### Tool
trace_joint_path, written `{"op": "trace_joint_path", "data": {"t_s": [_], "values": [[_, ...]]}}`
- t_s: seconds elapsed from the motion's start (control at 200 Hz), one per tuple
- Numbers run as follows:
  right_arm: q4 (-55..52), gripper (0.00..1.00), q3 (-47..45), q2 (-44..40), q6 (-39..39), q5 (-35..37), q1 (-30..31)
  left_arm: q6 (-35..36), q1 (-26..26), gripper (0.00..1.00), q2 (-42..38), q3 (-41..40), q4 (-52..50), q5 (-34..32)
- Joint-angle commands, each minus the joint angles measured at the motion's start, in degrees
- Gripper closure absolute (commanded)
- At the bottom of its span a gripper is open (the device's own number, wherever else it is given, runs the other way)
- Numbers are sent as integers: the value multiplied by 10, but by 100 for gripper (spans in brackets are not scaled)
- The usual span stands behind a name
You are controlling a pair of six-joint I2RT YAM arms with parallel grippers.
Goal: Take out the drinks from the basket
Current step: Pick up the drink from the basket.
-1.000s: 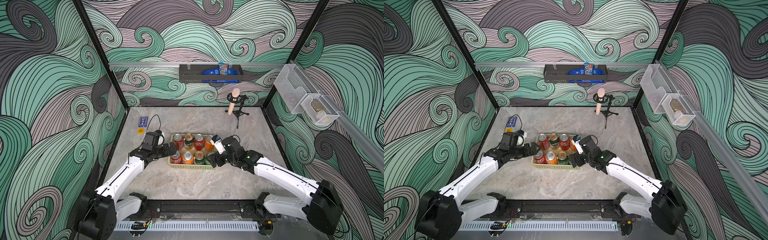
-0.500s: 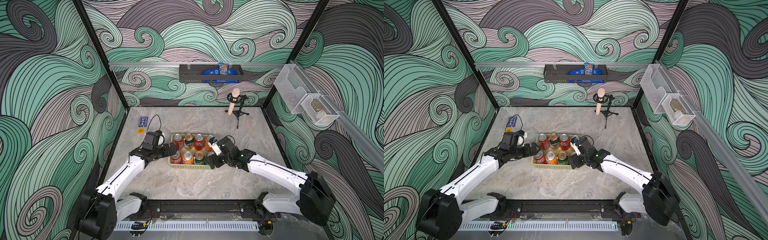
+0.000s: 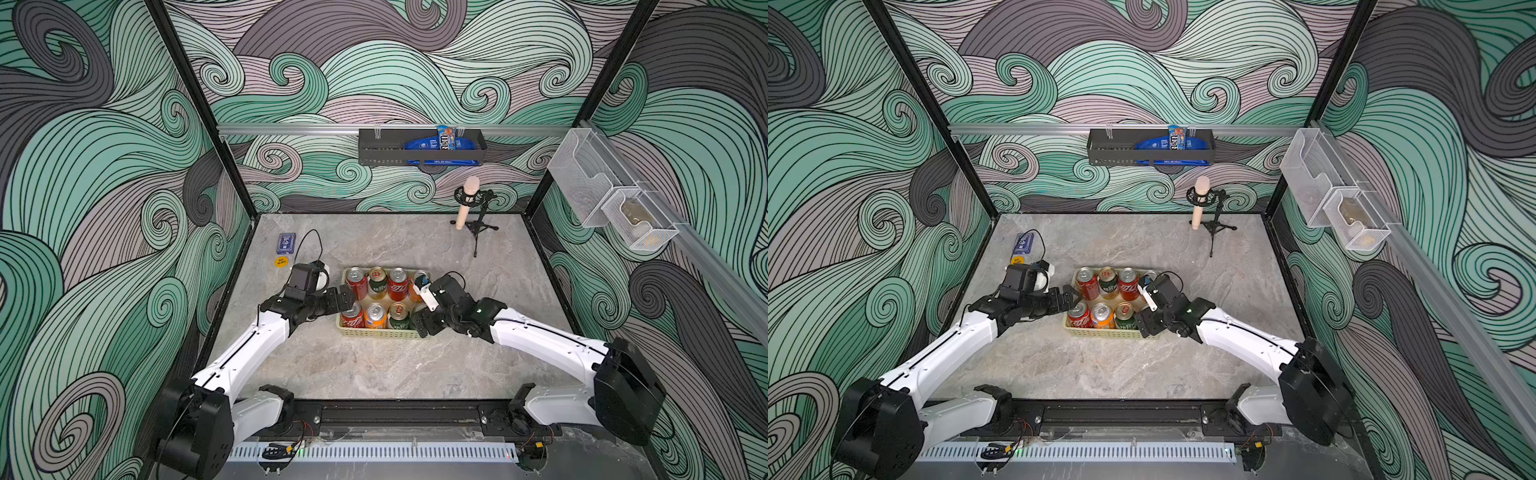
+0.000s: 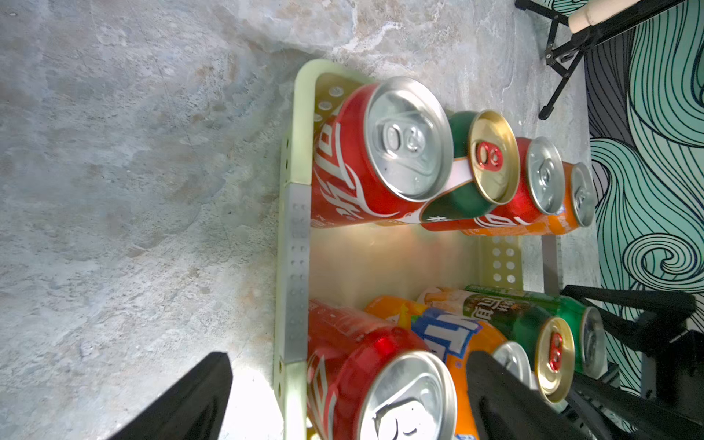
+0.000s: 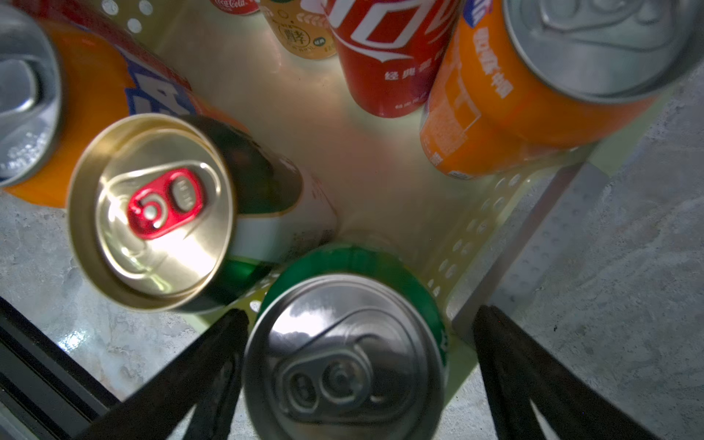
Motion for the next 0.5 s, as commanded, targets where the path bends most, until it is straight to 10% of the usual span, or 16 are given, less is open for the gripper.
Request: {"op": "trace_joint_path", "data": {"t_s": [0.0,0.495], "values": [[7,11,0,3,9,-3,12,10,-3,1,-11,16,-2,9],[19,30,-8,11,23,13,25,6,-3,1,-22,9,3,13]]}}
